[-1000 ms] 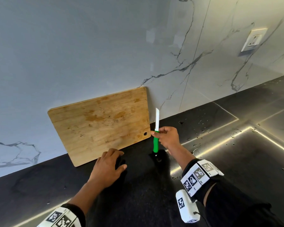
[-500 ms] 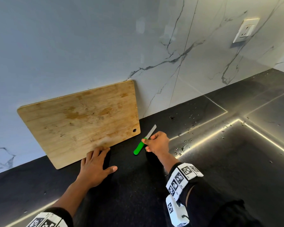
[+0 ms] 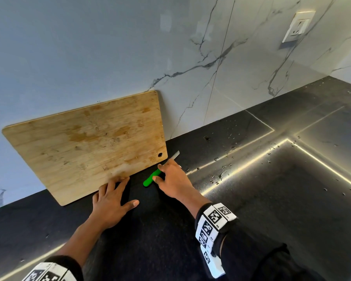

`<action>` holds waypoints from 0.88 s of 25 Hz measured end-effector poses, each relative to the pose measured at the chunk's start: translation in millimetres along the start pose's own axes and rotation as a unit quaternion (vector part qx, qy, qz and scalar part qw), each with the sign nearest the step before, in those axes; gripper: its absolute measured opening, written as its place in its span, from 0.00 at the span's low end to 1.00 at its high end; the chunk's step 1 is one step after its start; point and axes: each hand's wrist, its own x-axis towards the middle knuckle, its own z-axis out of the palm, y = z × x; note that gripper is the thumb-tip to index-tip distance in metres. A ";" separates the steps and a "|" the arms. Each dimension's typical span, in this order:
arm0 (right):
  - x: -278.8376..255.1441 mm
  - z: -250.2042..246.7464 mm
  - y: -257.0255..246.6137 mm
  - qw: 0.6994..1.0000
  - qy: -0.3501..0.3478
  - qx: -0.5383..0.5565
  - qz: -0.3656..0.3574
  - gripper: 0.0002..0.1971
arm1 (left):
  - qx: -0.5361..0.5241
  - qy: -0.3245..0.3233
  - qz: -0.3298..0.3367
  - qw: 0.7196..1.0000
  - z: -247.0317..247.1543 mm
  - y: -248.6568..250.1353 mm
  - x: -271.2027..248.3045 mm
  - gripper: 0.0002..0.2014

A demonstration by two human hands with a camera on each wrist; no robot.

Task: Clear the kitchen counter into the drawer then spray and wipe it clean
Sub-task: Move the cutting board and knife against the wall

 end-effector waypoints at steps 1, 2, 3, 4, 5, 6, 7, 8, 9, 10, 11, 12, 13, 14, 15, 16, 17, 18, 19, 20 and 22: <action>0.7 0.8 -1.4 1.000 -0.012 -0.010 -0.011 0.29 | 0.001 -0.001 -0.001 1.000 0.2 0.4 0.2 0.42; 1.4 1.6 -2.7 0.999 -0.022 -0.021 -0.017 0.30 | 0.001 -0.002 -0.002 1.000 0.2 0.9 0.5 0.42; 2.7 3.3 -3.6 0.999 -0.026 -0.026 -0.019 0.30 | 0.000 -0.003 -0.003 1.000 0.4 1.1 0.7 0.42; 4.3 4.9 -5.0 0.999 -0.028 -0.028 -0.018 0.30 | 0.000 -0.003 -0.003 1.000 0.6 1.4 0.9 0.42; 5.8 6.4 -7.1 0.999 -0.027 -0.024 -0.017 0.29 | 0.001 -0.003 -0.004 1.000 0.7 1.4 0.9 0.42; 7.4 7.8 -9.6 0.999 -0.026 -0.018 -0.017 0.29 | 0.003 -0.002 -0.004 1.000 1.0 1.3 1.3 0.42; 9.7 9.1 -11.4 1.000 -0.025 -0.011 -0.014 0.28 | 0.002 -0.001 -0.004 1.000 1.1 0.7 1.7 0.42; 11.9 10.5 -12.7 1.000 -0.023 -0.003 -0.011 0.28 | 0.000 -0.001 -0.004 1.000 0.9 -0.2 2.4 0.43; 13.7 12.3 -13.0 1.000 -0.021 0.005 -0.009 0.28 | -0.001 -0.001 -0.005 1.000 0.7 -0.8 3.0 0.43; 14.6 13.8 -12.6 1.000 -0.017 0.012 -0.008 0.27 | -0.001 -0.001 -0.005 1.000 0.3 -1.0 3.6 0.43; 15.2 16.1 -11.7 1.000 -0.011 0.020 -0.009 0.27 | 0.000 -0.001 -0.005 1.000 0.2 -1.4 4.0 0.43; 15.6 18.4 -10.4 1.000 -0.003 0.029 -0.009 0.27 | 0.000 0.000 -0.005 1.000 0.2 -1.5 4.3 0.44; 15.2 20.5 -9.0 0.999 0.005 0.038 -0.010 0.27 | 0.000 0.001 -0.006 1.000 0.5 -1.6 4.5 0.44; 14.6 21.7 -8.3 0.999 0.014 0.045 -0.010 0.27 | -0.003 0.003 -0.006 1.000 0.8 -1.4 4.3 0.43; 14.0 21.9 -7.9 0.998 0.021 0.051 -0.012 0.27 | -0.006 0.005 -0.007 1.000 1.5 -1.2 4.0 0.43; 13.1 21.1 -7.8 0.998 0.027 0.056 -0.014 0.27 | -0.008 0.006 -0.007 1.000 2.2 -0.9 3.5 0.43; 12.0 19.5 -8.1 0.997 0.035 0.063 -0.017 0.27 | -0.008 0.007 -0.008 1.000 2.6 -0.7 3.0 0.43; 10.3 17.9 -8.8 0.996 0.044 0.071 -0.019 0.27 | -0.007 0.006 -0.008 1.000 2.7 -0.5 2.7 0.43; 8.6 16.7 -9.4 0.995 0.051 0.081 -0.019 0.27 | -0.004 0.005 -0.007 1.000 2.8 0.0 2.5 0.43; 6.6 16.0 -10.4 0.994 0.057 0.090 -0.017 0.26 | -0.002 0.005 -0.007 1.000 2.8 0.4 2.4 0.42; 3.8 17.0 -11.3 0.994 0.063 0.089 -0.017 0.25 | -0.003 0.008 -0.007 1.000 3.5 1.1 1.4 0.42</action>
